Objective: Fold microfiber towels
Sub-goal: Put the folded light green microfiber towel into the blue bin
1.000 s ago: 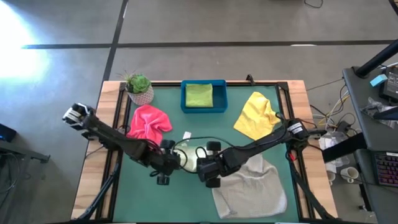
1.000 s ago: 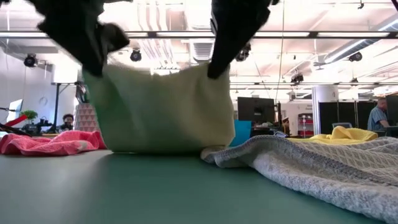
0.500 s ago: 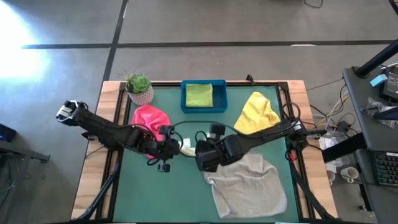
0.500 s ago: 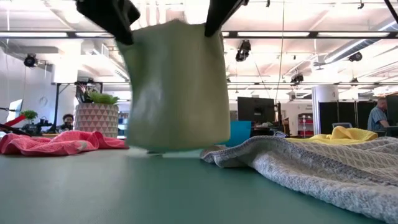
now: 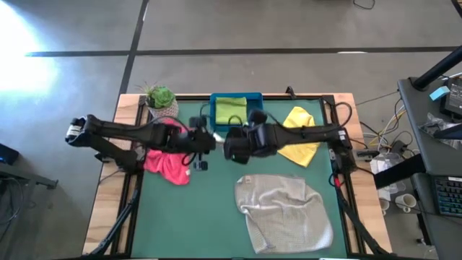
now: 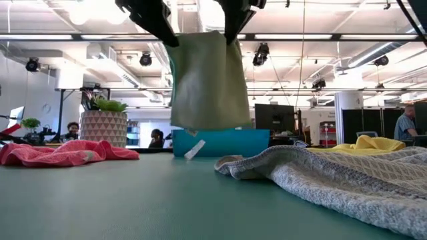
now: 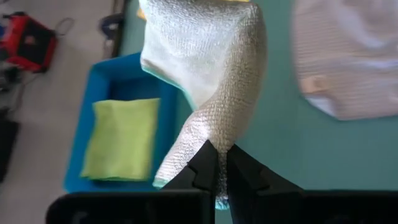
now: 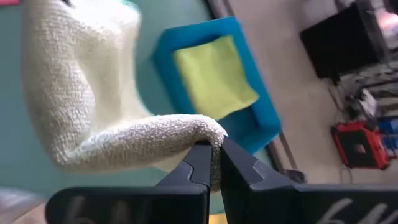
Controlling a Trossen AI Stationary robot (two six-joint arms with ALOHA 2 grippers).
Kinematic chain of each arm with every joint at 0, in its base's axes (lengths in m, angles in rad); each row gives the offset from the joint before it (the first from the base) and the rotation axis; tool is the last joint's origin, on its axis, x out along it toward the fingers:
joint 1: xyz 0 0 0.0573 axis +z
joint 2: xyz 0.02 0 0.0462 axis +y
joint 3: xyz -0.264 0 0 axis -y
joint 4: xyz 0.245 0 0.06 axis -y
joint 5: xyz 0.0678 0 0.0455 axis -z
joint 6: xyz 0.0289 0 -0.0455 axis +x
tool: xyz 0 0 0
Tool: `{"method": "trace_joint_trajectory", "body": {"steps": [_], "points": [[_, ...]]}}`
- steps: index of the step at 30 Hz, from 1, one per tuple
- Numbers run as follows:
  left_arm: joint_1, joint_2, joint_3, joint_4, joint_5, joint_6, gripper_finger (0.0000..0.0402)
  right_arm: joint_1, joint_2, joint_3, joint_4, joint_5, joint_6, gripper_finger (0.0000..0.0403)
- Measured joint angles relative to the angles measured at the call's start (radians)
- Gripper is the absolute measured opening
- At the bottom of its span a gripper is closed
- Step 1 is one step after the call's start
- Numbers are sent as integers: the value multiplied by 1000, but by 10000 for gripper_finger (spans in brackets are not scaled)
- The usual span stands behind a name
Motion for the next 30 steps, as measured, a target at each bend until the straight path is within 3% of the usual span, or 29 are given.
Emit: {"method": "trace_joint_trajectory", "body": {"steps": [8, 13, 19, 30], "points": [[185, 0, 43, 46, -12, 146, 2, -165, -1, 43, 13, 4, -110, 8], [292, 10, 40, 143, -12, 232, 2, -261, -1, 48, 120, -1, -226, 8], [391, 55, 44, 201, -5, 338, 2, -370, -1, 48, 303, -62, -347, 8], [523, 153, 44, 441, -8, 494, 1, -534, 0, 41, 386, -114, -450, 8]]}}
